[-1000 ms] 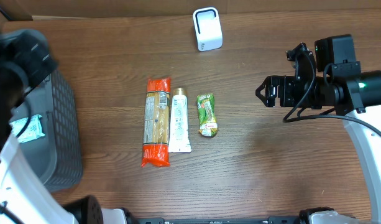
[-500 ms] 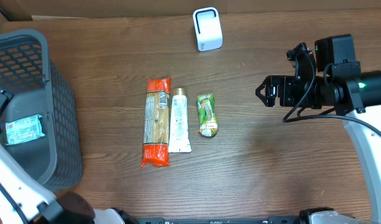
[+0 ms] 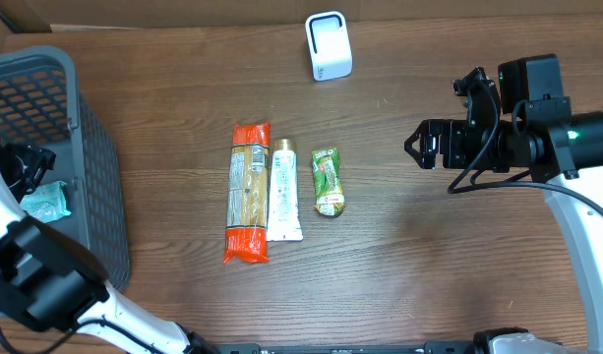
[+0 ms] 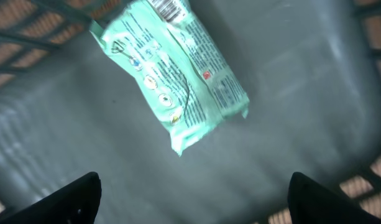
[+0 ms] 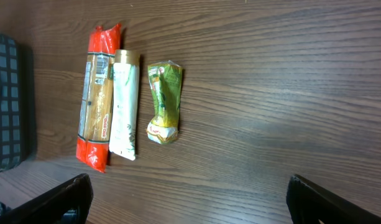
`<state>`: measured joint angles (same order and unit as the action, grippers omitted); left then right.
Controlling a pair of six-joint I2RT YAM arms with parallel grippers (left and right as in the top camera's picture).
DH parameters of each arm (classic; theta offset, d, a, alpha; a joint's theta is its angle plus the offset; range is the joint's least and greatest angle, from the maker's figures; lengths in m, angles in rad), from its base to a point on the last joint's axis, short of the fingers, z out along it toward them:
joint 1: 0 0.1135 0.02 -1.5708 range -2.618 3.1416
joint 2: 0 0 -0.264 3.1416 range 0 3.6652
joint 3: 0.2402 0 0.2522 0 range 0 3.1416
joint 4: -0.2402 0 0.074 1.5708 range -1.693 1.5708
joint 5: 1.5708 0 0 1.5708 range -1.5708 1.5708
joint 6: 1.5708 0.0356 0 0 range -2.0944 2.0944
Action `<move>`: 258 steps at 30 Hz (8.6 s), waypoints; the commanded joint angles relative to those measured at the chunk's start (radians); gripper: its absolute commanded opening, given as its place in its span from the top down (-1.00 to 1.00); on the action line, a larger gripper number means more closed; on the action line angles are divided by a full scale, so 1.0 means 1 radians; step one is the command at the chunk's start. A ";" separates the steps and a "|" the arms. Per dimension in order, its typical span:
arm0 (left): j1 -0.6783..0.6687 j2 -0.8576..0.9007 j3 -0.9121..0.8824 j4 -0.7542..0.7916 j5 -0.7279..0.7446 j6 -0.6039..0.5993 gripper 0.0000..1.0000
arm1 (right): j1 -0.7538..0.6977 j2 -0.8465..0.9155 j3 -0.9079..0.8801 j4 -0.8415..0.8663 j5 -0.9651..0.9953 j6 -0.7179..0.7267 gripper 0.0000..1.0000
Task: Scan the item barcode
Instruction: 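Reach the left gripper into the basket and grasp the mint-green packet, then carry the mint-green packet out and lay it right of the green pack, then retract the left gripper to the basket side and hold it there, then move the right gripper down over the green snack pack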
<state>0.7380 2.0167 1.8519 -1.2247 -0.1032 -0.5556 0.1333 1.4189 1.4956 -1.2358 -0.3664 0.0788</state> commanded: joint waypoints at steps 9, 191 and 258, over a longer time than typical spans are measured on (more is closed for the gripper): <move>0.001 0.220 -0.004 0.140 -0.080 -0.162 -1.00 | 0.004 0.001 -0.003 -0.046 -0.001 0.004 -1.00; -0.221 -0.853 -0.335 -0.217 0.563 0.612 -0.92 | 0.025 0.071 -0.003 -0.018 -0.058 0.000 -1.00; -0.713 -0.565 -0.335 -0.034 0.103 0.364 -1.00 | 0.408 0.618 0.064 0.192 -0.003 -0.044 0.86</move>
<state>0.0277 1.4559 1.5246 -1.2602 0.0105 -0.1818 0.5419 2.0342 1.5066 -1.0199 -0.2680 0.1959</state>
